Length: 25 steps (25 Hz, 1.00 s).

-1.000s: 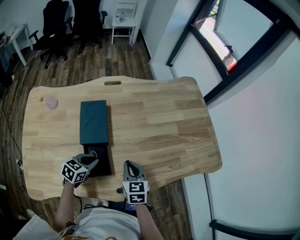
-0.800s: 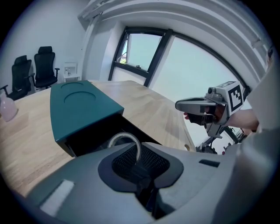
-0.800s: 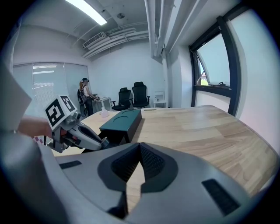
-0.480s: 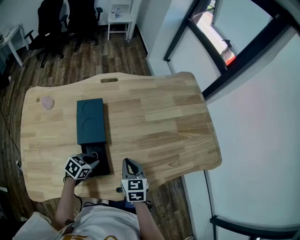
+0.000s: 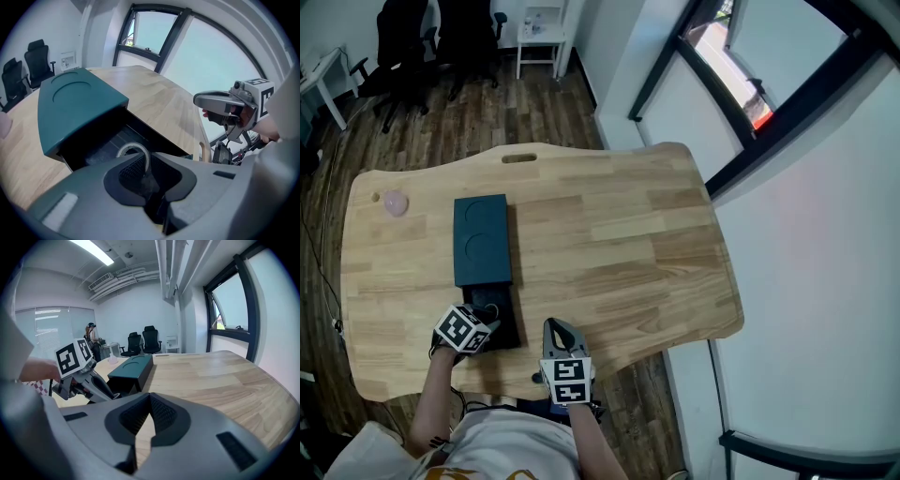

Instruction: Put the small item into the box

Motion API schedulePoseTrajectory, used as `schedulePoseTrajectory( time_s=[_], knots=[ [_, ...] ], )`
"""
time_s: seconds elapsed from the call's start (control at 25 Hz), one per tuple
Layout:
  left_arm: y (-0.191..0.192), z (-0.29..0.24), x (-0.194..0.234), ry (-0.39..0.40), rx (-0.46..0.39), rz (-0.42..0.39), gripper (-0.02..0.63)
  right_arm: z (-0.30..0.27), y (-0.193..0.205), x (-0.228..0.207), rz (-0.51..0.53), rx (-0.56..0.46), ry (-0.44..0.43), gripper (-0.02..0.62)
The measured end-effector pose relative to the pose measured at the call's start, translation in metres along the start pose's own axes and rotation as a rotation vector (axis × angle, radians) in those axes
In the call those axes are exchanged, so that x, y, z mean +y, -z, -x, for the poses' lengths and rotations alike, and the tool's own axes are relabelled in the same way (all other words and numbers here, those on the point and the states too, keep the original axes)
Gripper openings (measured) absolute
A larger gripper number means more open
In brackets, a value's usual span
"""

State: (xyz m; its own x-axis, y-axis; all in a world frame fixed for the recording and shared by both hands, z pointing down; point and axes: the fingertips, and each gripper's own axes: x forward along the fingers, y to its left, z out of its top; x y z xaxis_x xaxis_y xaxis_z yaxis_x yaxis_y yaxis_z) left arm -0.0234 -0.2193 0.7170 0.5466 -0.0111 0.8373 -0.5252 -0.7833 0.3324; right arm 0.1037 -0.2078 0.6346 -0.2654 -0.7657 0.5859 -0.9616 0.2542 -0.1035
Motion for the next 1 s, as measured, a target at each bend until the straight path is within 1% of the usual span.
schedulePoseTrajectory(
  time_s=[0.16, 0.32, 0.52, 0.64, 0.76, 0.92, 1.0],
  knots=[
    [0.001, -0.002, -0.002, -0.001, 0.028, -0.01, 0.037, 0.003, 0.001, -0.002, -0.005, -0.003, 0.003, 0.005],
    [0.003, -0.002, -0.003, -0.005, 0.039, -0.012, 0.037, 0.006, 0.0, -0.002, -0.01, -0.006, -0.001, 0.005],
    [0.001, -0.003, -0.002, -0.007, 0.018, 0.002, 0.038, 0.008, 0.0, -0.006, -0.009, -0.013, 0.0, 0.004],
    [-0.001, 0.002, -0.002, -0.025, -0.008, 0.008, 0.038, 0.01, 0.0, -0.007, -0.006, -0.022, 0.005, 0.005],
    [-0.009, 0.012, -0.001, -0.05, -0.072, 0.013, 0.038, 0.013, -0.003, -0.007, 0.001, -0.033, 0.005, 0.005],
    [-0.03, 0.037, 0.0, -0.073, -0.246, 0.05, 0.038, 0.018, -0.01, -0.002, 0.008, -0.054, -0.002, 0.005],
    [-0.037, 0.051, 0.0, -0.089, -0.315, 0.064, 0.038, 0.022, -0.013, 0.001, 0.016, -0.061, -0.005, 0.005]
  ],
)
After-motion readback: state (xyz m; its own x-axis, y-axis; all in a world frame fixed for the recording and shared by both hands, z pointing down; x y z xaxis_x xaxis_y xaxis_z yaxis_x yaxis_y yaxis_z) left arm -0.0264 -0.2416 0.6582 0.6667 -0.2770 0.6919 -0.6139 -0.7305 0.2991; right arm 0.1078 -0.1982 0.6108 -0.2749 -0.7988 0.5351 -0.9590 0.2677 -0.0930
